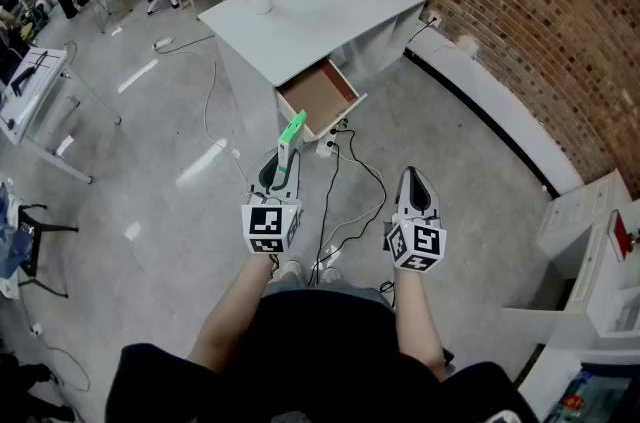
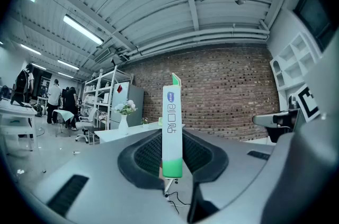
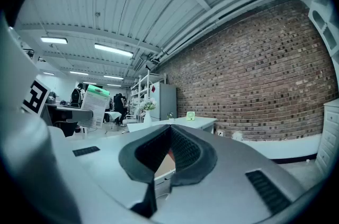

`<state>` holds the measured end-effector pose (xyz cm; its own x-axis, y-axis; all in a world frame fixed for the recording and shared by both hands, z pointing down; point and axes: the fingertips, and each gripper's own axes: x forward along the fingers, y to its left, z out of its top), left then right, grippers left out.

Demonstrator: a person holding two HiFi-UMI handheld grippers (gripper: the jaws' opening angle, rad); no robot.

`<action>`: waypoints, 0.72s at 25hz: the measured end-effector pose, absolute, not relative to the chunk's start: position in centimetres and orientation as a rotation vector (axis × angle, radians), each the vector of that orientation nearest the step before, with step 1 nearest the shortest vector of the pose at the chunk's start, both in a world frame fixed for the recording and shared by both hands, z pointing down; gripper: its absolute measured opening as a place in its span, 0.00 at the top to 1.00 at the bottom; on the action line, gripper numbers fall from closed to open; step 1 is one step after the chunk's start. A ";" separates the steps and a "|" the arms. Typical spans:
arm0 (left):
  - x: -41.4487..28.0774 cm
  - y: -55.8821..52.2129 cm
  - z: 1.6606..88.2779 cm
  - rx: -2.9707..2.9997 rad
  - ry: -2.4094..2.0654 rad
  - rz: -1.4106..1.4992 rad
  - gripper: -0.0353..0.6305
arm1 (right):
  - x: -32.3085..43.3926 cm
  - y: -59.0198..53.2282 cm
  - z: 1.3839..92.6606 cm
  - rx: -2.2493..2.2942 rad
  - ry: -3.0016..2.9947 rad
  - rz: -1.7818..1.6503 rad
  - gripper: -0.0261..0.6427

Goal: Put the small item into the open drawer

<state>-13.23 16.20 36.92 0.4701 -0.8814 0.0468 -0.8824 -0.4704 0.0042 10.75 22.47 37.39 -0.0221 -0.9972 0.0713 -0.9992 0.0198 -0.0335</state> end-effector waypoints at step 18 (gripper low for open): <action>-12.2 15.7 38.3 2.640 -1.585 0.095 0.81 | 11.7 22.0 38.6 2.178 -2.217 0.177 0.97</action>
